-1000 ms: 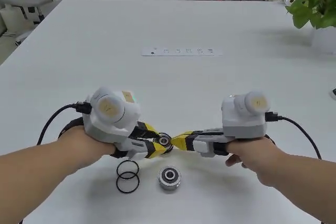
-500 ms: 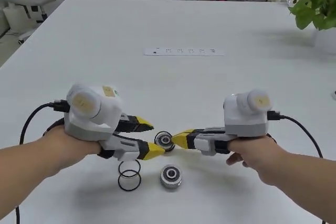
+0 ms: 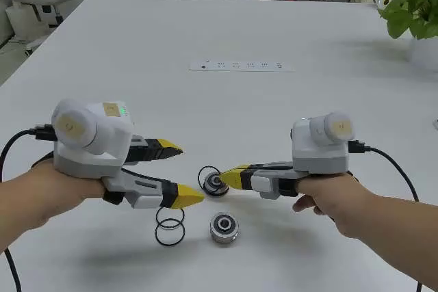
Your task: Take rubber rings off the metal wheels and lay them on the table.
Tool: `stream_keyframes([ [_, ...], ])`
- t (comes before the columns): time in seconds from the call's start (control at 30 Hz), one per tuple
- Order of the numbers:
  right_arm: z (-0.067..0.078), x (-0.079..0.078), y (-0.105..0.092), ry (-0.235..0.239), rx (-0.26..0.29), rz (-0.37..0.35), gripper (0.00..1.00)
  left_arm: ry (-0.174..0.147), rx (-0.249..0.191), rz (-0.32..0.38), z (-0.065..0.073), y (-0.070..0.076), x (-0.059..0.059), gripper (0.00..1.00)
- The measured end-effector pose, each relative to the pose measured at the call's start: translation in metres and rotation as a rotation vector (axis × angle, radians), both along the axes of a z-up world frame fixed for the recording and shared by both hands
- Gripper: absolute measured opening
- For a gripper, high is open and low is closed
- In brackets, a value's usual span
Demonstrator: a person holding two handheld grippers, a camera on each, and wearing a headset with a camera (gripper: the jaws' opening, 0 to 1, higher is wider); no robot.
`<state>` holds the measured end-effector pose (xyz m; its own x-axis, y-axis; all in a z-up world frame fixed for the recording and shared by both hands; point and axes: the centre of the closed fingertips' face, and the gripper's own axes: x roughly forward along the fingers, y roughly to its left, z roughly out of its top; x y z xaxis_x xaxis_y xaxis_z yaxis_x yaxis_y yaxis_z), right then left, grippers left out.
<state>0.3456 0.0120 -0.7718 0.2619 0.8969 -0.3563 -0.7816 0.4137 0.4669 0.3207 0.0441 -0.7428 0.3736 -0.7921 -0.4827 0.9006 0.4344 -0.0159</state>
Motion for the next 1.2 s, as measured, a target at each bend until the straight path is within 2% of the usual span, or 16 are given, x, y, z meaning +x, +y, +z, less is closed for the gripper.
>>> stream_keyframes([
  [0.33, 0.006, -0.005, 0.011, 0.009, 0.023, 0.022, 0.00, -0.018, -0.006, 0.003, 0.008, 0.014, -0.005, 0.70],
  [0.6, 0.007, -0.013, 0.027, 0.019, 0.036, 0.053, 0.00, -0.020, 0.006, 0.010, 0.004, 0.027, -0.008, 0.76],
  [1.2, -0.002, -0.033, 0.059, 0.060, 0.033, 0.136, 0.00, -0.019, 0.020, 0.051, 0.001, 0.051, -0.008, 0.78],
])
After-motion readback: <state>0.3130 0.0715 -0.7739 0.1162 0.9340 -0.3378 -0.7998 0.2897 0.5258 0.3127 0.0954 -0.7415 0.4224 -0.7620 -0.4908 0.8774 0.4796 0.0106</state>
